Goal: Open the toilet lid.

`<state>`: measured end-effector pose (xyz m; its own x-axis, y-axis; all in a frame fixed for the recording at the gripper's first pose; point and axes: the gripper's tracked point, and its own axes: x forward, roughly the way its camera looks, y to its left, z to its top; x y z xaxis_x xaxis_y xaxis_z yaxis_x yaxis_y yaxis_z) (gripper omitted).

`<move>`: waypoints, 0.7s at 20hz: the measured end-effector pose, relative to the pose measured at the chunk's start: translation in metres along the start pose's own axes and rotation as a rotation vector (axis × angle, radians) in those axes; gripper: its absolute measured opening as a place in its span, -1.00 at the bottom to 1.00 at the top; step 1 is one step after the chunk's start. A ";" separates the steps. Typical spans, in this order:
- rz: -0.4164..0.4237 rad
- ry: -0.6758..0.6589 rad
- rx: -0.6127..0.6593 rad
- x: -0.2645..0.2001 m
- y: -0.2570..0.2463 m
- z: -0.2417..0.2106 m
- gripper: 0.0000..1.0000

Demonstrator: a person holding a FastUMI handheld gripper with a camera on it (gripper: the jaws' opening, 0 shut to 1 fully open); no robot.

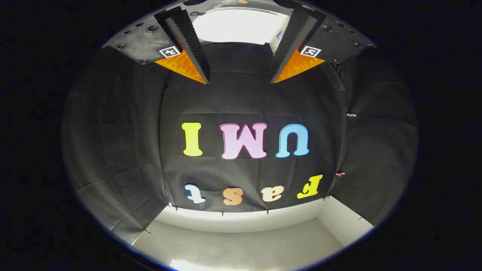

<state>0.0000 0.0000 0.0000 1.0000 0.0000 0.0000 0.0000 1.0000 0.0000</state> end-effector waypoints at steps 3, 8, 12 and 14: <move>-0.001 0.003 0.003 0.001 0.000 0.000 0.98; -0.002 0.005 0.000 0.004 0.001 -0.002 0.98; 0.001 0.007 -0.002 0.003 0.003 -0.003 0.98; 0.001 0.007 -0.003 0.004 0.002 -0.003 0.98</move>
<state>0.0044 0.0023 -0.0032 1.0000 0.0011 -0.0068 -0.0012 1.0000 -0.0027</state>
